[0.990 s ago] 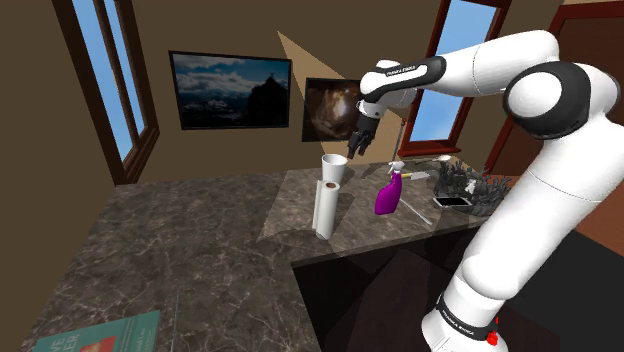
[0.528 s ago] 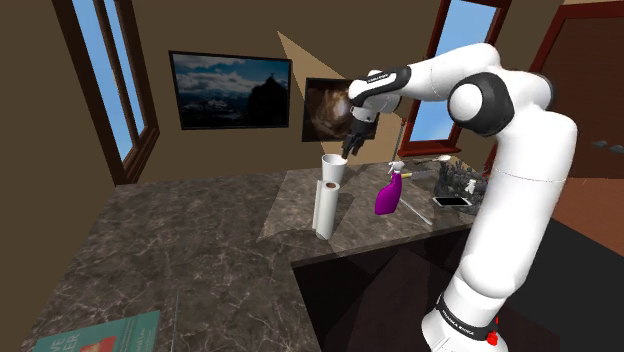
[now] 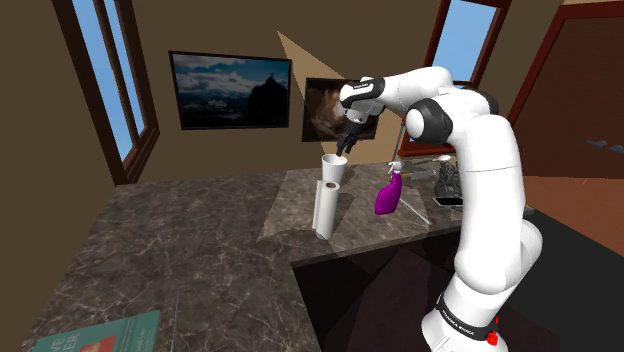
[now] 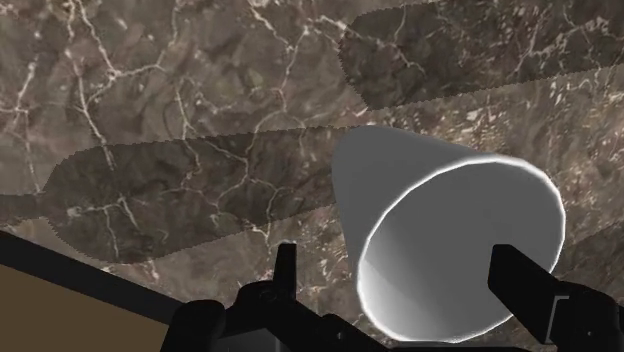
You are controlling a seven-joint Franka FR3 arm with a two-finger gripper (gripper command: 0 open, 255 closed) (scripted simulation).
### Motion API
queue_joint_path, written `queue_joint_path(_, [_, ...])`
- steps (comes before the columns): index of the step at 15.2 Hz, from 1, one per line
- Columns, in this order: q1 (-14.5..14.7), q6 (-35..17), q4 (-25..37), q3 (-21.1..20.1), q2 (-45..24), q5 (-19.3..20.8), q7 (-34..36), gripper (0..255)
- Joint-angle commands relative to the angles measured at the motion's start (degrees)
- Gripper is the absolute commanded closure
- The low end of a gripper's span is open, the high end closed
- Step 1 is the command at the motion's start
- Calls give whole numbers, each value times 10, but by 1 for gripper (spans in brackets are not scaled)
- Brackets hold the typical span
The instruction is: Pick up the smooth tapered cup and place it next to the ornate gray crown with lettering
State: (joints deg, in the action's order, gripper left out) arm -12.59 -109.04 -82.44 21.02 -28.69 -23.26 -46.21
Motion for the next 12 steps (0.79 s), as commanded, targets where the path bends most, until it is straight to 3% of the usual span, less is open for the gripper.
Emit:
queue_joint_path(1, [-13, 5, 35, -4, -31, -10, -7, 0])
queue_joint_path(8, [-7, -41, 5, -11, -49, -19, -15, 0])
queue_joint_path(12, [-7, -41, 5, -11, -49, -19, -15, 0])
